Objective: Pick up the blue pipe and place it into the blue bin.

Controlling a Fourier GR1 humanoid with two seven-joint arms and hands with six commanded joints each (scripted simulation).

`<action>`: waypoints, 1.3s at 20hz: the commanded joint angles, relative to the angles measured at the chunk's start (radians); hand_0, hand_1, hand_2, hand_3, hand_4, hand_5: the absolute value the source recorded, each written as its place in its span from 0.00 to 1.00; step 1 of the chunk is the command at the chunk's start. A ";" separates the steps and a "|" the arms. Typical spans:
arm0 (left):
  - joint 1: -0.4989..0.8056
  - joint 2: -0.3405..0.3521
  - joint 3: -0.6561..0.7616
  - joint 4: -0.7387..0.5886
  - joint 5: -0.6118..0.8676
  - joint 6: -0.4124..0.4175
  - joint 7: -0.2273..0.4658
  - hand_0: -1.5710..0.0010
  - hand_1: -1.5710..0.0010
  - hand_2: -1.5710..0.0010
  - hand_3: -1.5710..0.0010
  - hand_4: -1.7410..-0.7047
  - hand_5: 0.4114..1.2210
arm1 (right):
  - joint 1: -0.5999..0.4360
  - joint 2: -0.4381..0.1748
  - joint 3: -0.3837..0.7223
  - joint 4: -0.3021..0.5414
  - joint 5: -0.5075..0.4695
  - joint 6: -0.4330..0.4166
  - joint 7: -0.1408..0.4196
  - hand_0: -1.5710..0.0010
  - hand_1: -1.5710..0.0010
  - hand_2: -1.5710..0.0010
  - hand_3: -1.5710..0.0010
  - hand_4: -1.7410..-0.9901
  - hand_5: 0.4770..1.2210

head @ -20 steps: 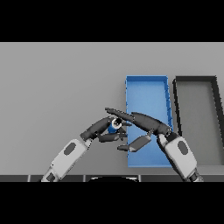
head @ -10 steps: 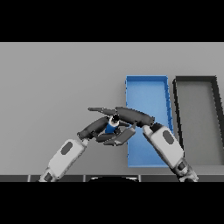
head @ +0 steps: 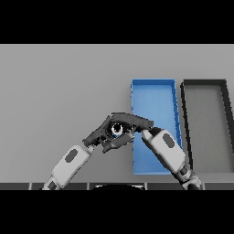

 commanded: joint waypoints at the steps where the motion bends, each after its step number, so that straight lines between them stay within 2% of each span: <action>1: 0.005 0.001 0.004 -0.009 0.011 -0.001 -0.008 0.14 0.15 0.15 0.66 0.03 0.99 | -0.002 0.004 -0.002 -0.008 0.005 -0.008 -0.007 0.15 0.14 0.14 0.19 0.37 0.56; 2: 0.006 0.008 0.004 0.000 0.009 -0.009 -0.022 0.11 0.12 0.12 0.65 0.03 0.99 | 0.006 0.003 0.000 -0.013 0.029 -0.003 -0.016 0.12 0.11 0.11 0.15 0.38 0.65; 4: -0.004 0.007 -0.003 0.000 0.000 -0.002 -0.008 0.07 0.08 0.08 0.62 0.02 0.99 | 0.020 0.005 -0.002 -0.033 0.075 0.006 -0.056 0.07 0.07 0.07 0.10 0.38 0.77; 5: -0.013 0.012 -0.004 -0.002 -0.011 0.003 0.011 0.06 0.07 0.06 0.65 0.01 0.99 | 0.026 0.012 0.001 -0.027 0.109 0.010 -0.099 0.06 0.06 0.06 0.08 0.37 0.82; 7: -0.006 0.022 -0.017 -0.002 -0.027 0.005 -0.002 0.04 0.09 0.04 0.68 0.01 1.00 | 0.047 0.027 0.006 -0.040 0.101 0.013 -0.085 0.04 0.04 0.04 0.05 0.36 0.88; 8: -0.012 0.024 -0.019 0.002 -0.032 0.004 -0.007 0.05 0.14 0.03 0.68 0.01 1.00 | 0.056 0.023 -0.001 -0.045 0.075 0.026 -0.078 0.03 0.03 0.03 0.04 0.36 0.91; 9: -0.025 0.033 -0.013 0.009 -0.026 -0.011 -0.009 0.09 0.22 0.14 0.66 0.10 1.00 | 0.053 0.028 -0.007 -0.048 0.057 0.030 -0.064 0.02 0.02 0.02 0.03 0.35 0.93; 10: -0.018 0.046 -0.018 0.002 -0.034 -0.019 -0.011 0.10 0.24 0.21 0.67 0.19 1.00 | 0.052 0.036 -0.005 -0.048 0.061 0.030 -0.048 0.02 0.02 0.02 0.03 0.35 0.94; 11: -0.029 0.044 -0.019 0.005 -0.038 -0.031 0.007 0.22 0.36 0.35 0.73 0.29 1.00 | 0.063 0.037 -0.002 -0.060 0.081 0.035 -0.060 0.02 0.02 0.02 0.02 0.35 0.95; 12: -0.024 0.051 -0.017 0.015 -0.047 -0.050 -0.023 0.38 0.49 0.48 0.79 0.38 1.00 | 0.066 0.036 -0.008 -0.069 0.079 0.046 -0.046 0.01 0.01 0.01 0.02 0.35 0.96; 13: -0.032 0.051 -0.018 0.021 -0.057 -0.068 -0.009 0.50 0.59 0.58 0.83 0.47 1.00 | 0.066 0.048 -0.010 -0.061 0.095 0.053 -0.043 0.01 0.01 0.01 0.01 0.35 0.97; 14: -0.027 0.054 -0.013 0.020 -0.062 -0.092 -0.027 0.60 0.67 0.67 0.86 0.54 0.99 | 0.073 0.055 -0.014 -0.077 0.086 0.054 -0.023 0.01 0.01 0.01 0.01 0.35 0.98; 15: -0.025 0.060 -0.010 0.001 -0.072 -0.100 -0.004 0.68 0.74 0.73 0.89 0.61 0.95 | 0.068 0.066 -0.021 -0.072 0.087 0.057 -0.026 0.01 0.01 0.01 0.01 0.34 0.98; 17: -0.026 0.051 -0.005 0.016 -0.118 -0.099 -0.032 0.80 0.83 0.83 0.93 0.72 0.78 | 0.068 0.082 -0.029 -0.075 0.088 0.060 0.000 0.00 0.00 0.00 0.01 0.34 0.99; 19: -0.024 0.053 0.005 0.014 -0.135 -0.092 -0.027 0.87 0.89 0.89 0.96 0.80 0.60 | 0.085 0.099 -0.033 -0.086 0.095 0.066 -0.013 0.00 0.00 0.00 0.00 0.34 0.99; 20: -0.028 0.049 0.009 0.033 -0.145 -0.080 -0.009 0.90 0.91 0.91 0.96 0.83 0.53 | 0.079 0.111 -0.036 -0.080 0.102 0.060 -0.003 0.00 0.00 0.00 0.00 0.34 0.99; 21: -0.031 0.043 0.007 0.033 -0.148 -0.073 0.012 0.92 0.93 0.93 0.97 0.86 0.47 | 0.086 0.108 -0.042 -0.085 0.097 0.066 -0.014 0.00 0.00 0.00 0.00 0.34 0.99; 23: -0.031 0.047 0.009 0.033 -0.155 -0.068 0.004 0.95 0.96 0.96 0.98 0.88 0.38 | 0.089 0.115 -0.043 -0.096 0.106 0.059 -0.018 0.00 0.00 0.00 0.00 0.34 1.00; 26: -0.013 0.037 0.019 0.045 -0.127 -0.063 0.005 0.97 0.98 0.98 0.99 0.87 0.28 | 0.084 0.128 -0.054 -0.088 0.125 0.065 -0.010 0.00 0.00 0.00 0.00 0.34 1.00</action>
